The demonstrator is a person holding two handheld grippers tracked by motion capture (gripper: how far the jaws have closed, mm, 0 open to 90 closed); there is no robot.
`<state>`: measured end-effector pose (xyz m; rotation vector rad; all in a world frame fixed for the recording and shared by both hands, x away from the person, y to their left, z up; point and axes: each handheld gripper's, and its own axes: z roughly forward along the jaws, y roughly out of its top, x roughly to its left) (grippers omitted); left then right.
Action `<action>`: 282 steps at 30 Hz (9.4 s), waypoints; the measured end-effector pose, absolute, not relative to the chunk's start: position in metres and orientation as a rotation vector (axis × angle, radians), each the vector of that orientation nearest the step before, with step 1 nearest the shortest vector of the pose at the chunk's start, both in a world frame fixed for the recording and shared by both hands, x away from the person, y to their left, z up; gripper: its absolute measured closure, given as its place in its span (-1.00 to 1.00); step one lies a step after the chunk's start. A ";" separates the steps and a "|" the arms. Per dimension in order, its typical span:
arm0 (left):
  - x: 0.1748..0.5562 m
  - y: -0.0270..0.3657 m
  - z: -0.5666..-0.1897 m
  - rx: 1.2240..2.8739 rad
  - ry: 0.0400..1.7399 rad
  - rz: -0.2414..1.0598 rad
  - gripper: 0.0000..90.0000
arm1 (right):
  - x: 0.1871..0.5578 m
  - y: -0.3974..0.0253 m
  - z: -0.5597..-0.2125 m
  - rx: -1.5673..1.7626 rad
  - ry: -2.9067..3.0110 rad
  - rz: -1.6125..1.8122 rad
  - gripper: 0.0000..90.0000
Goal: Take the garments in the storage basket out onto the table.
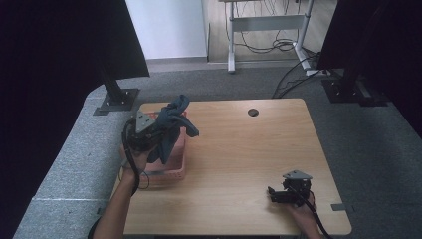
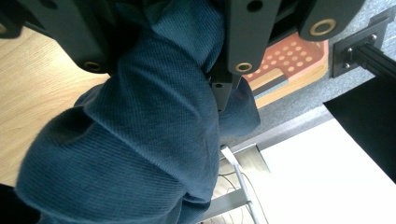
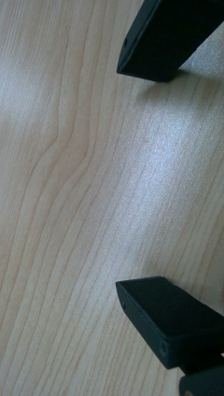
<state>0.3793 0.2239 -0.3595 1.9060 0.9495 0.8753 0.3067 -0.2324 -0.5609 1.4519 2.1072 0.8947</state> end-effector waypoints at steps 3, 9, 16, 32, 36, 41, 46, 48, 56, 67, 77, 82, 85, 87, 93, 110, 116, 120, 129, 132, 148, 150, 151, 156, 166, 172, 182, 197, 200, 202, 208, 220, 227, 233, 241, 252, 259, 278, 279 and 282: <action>0.380 0.219 -0.359 1.908 0.940 0.873 0.45 | 0.307 -0.232 -0.561 1.453 2.106 0.896 -1.00; 0.380 0.210 -0.355 1.912 0.921 0.871 0.45 | 0.307 -0.232 -0.561 1.452 2.108 0.894 -1.00; 0.380 0.202 -0.352 1.911 0.908 0.869 0.45 | 0.307 -0.233 -0.561 1.448 2.108 0.895 -1.00; 0.382 0.183 -0.345 1.893 0.872 0.880 0.45 | 0.307 -0.232 -0.561 1.451 2.108 0.895 -1.00; 0.381 0.178 -0.342 1.895 0.858 0.888 0.45 | 0.307 -0.232 -0.561 1.450 2.109 0.896 -1.00; 0.379 0.171 -0.339 1.896 0.836 0.897 0.45 | 0.307 -0.232 -0.561 1.450 2.110 0.895 -1.00; 0.377 0.164 -0.336 1.902 0.816 0.898 0.45 | 0.307 -0.232 -0.561 1.450 2.110 0.895 -1.00; 0.377 0.161 -0.336 1.904 0.809 0.897 0.45 | 0.307 -0.232 -0.561 1.450 2.110 0.895 -1.00; 0.375 0.147 -0.334 1.912 0.777 0.894 0.45 | 0.306 -0.232 -0.561 1.450 2.111 0.894 -1.00; 0.375 0.131 -0.334 1.926 0.748 0.881 0.45 | 0.306 -0.232 -0.561 1.448 2.111 0.895 -1.00; 0.377 0.116 -0.339 1.936 0.742 0.863 0.45 | 0.306 -0.232 -0.561 1.447 2.112 0.895 -1.00; 0.379 0.104 -0.343 1.952 0.728 0.844 0.45 | 0.306 -0.232 -0.561 1.447 2.112 0.896 -1.00; 0.380 0.101 -0.345 1.955 0.728 0.840 0.45 | 0.306 -0.232 -0.561 1.447 2.112 0.896 -1.00; 0.380 0.098 -0.346 1.960 0.727 0.837 0.45 | 0.306 -0.233 -0.561 1.447 2.112 0.896 -1.00; 0.380 0.093 -0.350 1.968 0.723 0.829 0.45 | 0.306 -0.232 -0.561 1.446 2.113 0.896 -1.00; 0.381 0.078 -0.360 1.983 0.714 0.799 0.45 | 0.306 -0.233 -0.561 1.446 2.113 0.896 -1.00; 0.382 0.076 -0.366 1.992 0.719 0.793 0.45 | 0.306 -0.233 -0.561 1.446 2.113 0.896 -1.00; 0.383 0.073 -0.371 2.003 0.726 0.788 0.45 | 0.306 -0.233 -0.561 1.445 2.114 0.897 -1.00; 0.385 0.066 -0.388 2.032 0.737 0.759 0.45 | 0.306 -0.232 -0.561 1.444 2.114 0.898 -1.00; 0.385 0.064 -0.395 2.042 0.739 0.742 0.45 | 0.306 -0.232 -0.561 1.444 2.115 0.898 -1.00; 0.385 0.055 -0.423 2.073 0.755 0.700 0.45 | 0.306 -0.232 -0.561 1.443 2.114 0.900 -1.00; 0.384 0.053 -0.425 2.081 0.749 0.703 0.45 | 0.306 -0.232 -0.561 1.444 2.114 0.900 -1.00; 0.384 0.052 -0.426 2.082 0.750 0.702 0.45 | 0.306 -0.232 -0.561 1.444 2.114 0.900 -1.00; 0.382 0.047 -0.431 2.091 0.740 0.687 0.44 | 0.306 -0.232 -0.561 1.443 2.115 0.901 -1.00; 0.382 0.044 -0.435 2.102 0.737 0.672 0.44 | 0.306 -0.232 -0.561 1.442 2.115 0.901 -1.00; 0.381 0.042 -0.441 2.112 0.731 0.662 0.44 | 0.306 -0.232 -0.561 1.443 2.116 0.901 -1.00; 0.379 0.042 -0.462 2.125 0.742 0.595 0.42 | 0.306 -0.233 -0.561 1.438 2.118 0.900 -1.00; 0.375 0.027 -0.484 2.158 0.721 0.532 0.40 | 0.306 -0.233 -0.561 1.435 2.119 0.901 -1.00; 0.373 0.025 -0.488 2.167 0.721 0.506 0.35 | 0.306 -0.233 -0.561 1.436 2.119 0.901 -1.00; 0.373 0.025 -0.489 2.165 0.721 0.498 0.33 | 0.306 -0.233 -0.561 1.435 2.119 0.901 -1.00; 0.373 0.023 -0.496 2.181 0.711 0.453 0.27 | 0.306 -0.233 -0.561 1.438 2.119 0.901 -1.00; 0.372 0.021 -0.502 2.205 0.704 0.420 0.13 | 0.306 -0.233 -0.561 1.436 2.120 0.900 -1.00; 0.372 0.018 -0.507 2.233 0.707 0.427 -0.24 | 0.306 -0.233 -0.561 1.436 2.119 0.901 -1.00; 0.371 0.015 -0.511 2.249 0.702 0.422 -0.38 | 0.306 -0.233 -0.561 1.437 2.119 0.901 -1.00; 0.372 0.015 -0.512 2.248 0.706 0.410 -0.42 | 0.306 -0.233 -0.561 1.437 2.119 0.901 -1.00; 0.372 0.011 -0.517 2.275 0.672 0.370 -0.76 | 0.306 -0.233 -0.561 1.437 2.119 0.900 -1.00; 0.372 0.014 -0.520 2.253 0.663 0.343 -0.85 | 0.306 -0.233 -0.561 1.435 2.120 0.900 -1.00; 0.363 0.022 -0.511 2.211 0.590 0.324 -0.99 | 0.306 -0.233 -0.561 1.436 2.120 0.902 -1.00; 0.361 0.024 -0.509 2.201 0.577 0.317 -0.99 | 0.306 -0.233 -0.561 1.436 2.120 0.901 -1.00; 0.358 0.027 -0.505 2.187 0.562 0.313 -0.99 | 0.306 -0.233 -0.561 1.436 2.120 0.901 -1.00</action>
